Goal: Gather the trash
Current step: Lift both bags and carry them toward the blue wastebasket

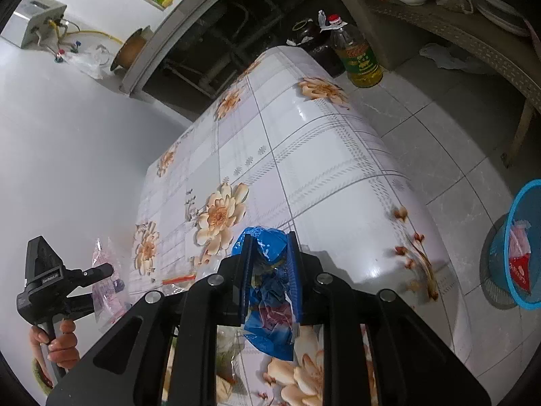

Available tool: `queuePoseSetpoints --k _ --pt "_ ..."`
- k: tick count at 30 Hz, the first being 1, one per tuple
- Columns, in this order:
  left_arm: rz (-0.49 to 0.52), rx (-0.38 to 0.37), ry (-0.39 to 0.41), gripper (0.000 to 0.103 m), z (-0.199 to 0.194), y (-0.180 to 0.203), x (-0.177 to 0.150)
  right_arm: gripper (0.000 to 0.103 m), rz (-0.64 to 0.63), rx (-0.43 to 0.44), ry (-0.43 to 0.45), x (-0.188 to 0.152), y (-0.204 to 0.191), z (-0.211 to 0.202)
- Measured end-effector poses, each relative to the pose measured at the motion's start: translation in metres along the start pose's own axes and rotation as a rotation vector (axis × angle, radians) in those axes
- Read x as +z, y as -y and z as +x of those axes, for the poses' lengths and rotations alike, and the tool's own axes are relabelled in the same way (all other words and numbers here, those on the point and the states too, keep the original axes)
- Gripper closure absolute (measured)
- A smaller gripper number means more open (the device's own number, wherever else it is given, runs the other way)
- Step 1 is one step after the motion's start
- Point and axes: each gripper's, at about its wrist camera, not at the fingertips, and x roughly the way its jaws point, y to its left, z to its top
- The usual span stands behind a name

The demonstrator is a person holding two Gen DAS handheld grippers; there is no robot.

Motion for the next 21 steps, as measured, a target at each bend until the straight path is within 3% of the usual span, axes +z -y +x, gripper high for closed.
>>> queuePoseSetpoints --k 10,21 --pt "0.149 -0.058 0.027 0.056 -0.018 0.047 -0.029 0.084 0.086 0.065 0.059 -0.018 0.028 -0.044" --pt "0.298 -0.095 -0.048 0.056 0.013 0.133 -0.07 0.084 0.17 0.099 0.181 -0.023 0.081 -0.113"
